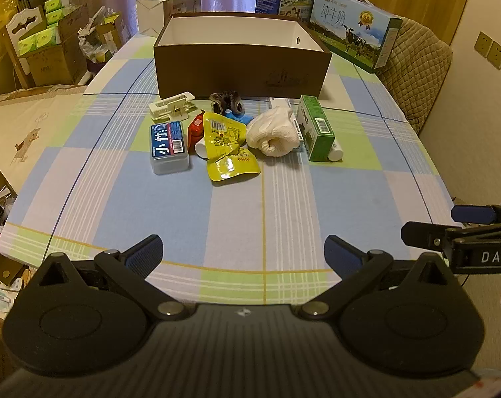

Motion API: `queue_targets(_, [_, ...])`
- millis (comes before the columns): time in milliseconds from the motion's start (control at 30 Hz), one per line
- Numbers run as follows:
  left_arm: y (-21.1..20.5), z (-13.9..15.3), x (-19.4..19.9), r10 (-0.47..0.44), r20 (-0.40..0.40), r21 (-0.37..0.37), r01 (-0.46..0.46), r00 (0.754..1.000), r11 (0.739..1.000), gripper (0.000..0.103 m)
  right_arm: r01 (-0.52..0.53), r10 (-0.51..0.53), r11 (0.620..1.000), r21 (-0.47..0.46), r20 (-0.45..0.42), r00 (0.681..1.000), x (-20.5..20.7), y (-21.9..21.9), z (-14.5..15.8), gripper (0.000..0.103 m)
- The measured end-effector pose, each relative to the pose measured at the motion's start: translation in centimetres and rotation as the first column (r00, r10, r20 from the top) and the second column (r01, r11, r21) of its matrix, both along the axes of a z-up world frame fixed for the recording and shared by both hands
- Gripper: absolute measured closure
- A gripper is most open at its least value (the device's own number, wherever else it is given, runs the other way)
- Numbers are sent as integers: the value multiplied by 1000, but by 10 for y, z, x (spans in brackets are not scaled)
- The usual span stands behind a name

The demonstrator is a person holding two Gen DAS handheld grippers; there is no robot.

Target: Organize objects

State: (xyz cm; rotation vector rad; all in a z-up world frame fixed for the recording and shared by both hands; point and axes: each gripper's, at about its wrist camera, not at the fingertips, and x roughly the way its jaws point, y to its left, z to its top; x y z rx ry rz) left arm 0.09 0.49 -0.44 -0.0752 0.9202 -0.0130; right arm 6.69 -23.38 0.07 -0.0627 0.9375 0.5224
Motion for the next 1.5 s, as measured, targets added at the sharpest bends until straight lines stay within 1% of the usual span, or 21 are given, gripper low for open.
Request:
queue_targets(1067, [-1, 1, -2, 22, -6, 1, -22, 1000, 1000, 1, -21, 21, 1000, 5, -9, 1000, 0, -5, -3, 2])
queue_targets(1500, [2, 3, -3, 42, -7, 3, -42, 999, 999, 1, -43, 43, 999, -5, -9, 999, 1, 1, -2, 3])
